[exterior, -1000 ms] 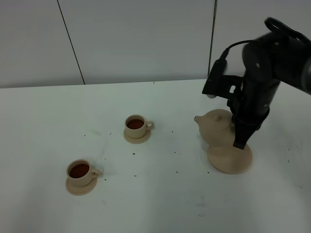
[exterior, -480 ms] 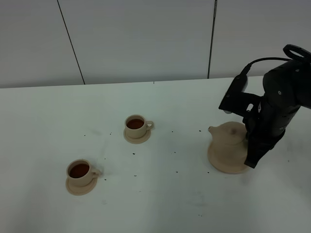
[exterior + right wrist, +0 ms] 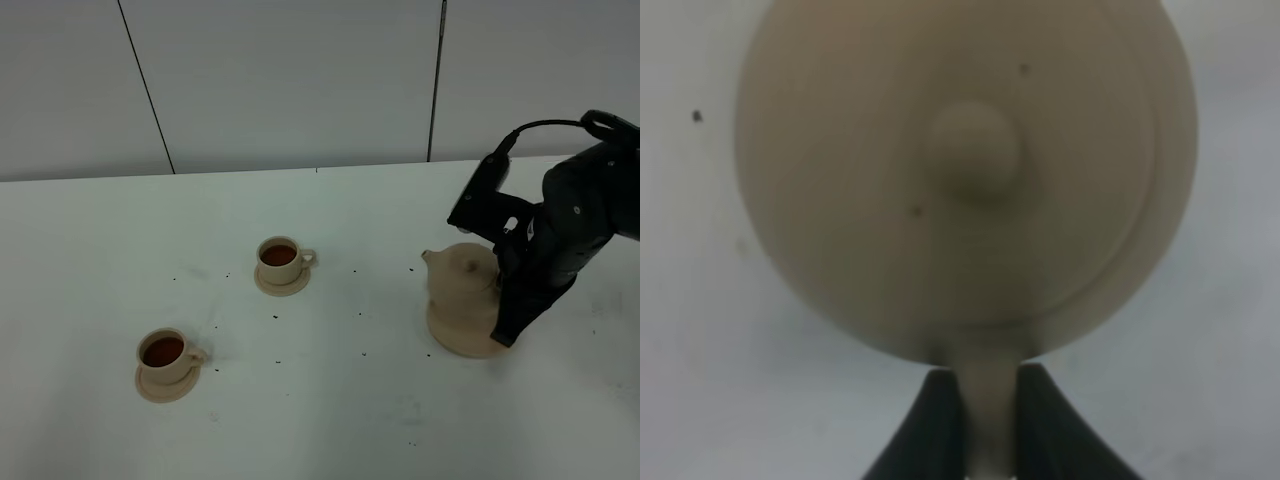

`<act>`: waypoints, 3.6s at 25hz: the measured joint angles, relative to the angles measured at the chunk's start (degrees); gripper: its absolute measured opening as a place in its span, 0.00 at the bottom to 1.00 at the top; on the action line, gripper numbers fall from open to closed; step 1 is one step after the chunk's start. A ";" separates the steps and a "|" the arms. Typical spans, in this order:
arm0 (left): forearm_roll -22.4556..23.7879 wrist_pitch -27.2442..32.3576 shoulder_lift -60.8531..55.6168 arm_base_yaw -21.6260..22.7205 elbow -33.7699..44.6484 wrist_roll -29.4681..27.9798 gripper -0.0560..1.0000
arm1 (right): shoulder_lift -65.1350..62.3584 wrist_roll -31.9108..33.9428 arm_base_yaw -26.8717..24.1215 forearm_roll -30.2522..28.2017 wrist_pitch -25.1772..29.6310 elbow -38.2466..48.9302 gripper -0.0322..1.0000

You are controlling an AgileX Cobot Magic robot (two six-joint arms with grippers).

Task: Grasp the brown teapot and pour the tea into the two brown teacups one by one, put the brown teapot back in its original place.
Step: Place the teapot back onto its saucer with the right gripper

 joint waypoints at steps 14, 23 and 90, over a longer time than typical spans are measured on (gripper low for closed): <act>0.00 0.00 0.00 0.00 0.00 -0.05 0.28 | 0.00 1.10 -0.33 -0.30 -4.21 3.18 0.12; 0.00 0.00 0.00 0.00 0.00 -0.05 0.28 | 0.00 1.17 -2.19 -0.22 -3.43 3.37 0.12; 0.00 0.00 0.00 0.00 0.00 -0.04 0.28 | 2.76 -1.31 -2.30 4.27 -6.94 5.54 0.15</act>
